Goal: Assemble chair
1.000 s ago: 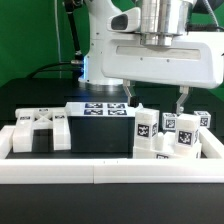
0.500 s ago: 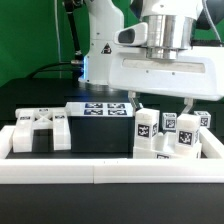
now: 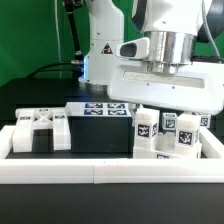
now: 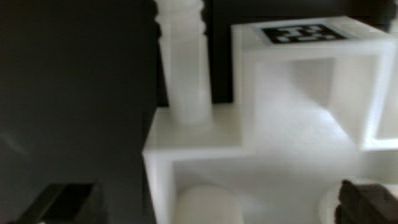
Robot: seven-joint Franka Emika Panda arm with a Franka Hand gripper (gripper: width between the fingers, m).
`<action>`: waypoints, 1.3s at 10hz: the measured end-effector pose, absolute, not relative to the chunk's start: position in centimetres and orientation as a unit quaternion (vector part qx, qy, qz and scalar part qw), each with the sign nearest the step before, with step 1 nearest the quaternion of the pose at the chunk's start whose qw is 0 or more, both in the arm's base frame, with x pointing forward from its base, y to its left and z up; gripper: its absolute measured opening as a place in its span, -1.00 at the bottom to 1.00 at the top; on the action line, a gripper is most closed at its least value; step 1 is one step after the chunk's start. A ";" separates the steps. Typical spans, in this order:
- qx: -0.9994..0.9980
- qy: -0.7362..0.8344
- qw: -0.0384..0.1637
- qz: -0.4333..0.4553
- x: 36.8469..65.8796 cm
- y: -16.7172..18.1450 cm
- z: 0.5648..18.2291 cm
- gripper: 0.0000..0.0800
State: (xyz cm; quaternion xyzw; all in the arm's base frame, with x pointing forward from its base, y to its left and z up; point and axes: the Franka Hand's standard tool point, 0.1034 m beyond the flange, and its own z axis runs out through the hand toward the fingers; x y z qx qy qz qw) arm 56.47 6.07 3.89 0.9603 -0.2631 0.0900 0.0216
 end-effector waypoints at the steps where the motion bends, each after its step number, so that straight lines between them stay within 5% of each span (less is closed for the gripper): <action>1: 0.960 -0.263 0.022 0.090 56.5 6.1 3.9 0.62; 12: 0.964 -0.249 0.036 0.084 54.7 5.7 0.9 0.59; 13: 0.964 -0.249 0.036 0.084 54.7 5.7 0.9 0.17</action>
Offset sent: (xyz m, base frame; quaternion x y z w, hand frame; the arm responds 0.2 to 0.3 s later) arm -0.0128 -0.0034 -0.0116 -0.0069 0.0178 -0.0049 0.9998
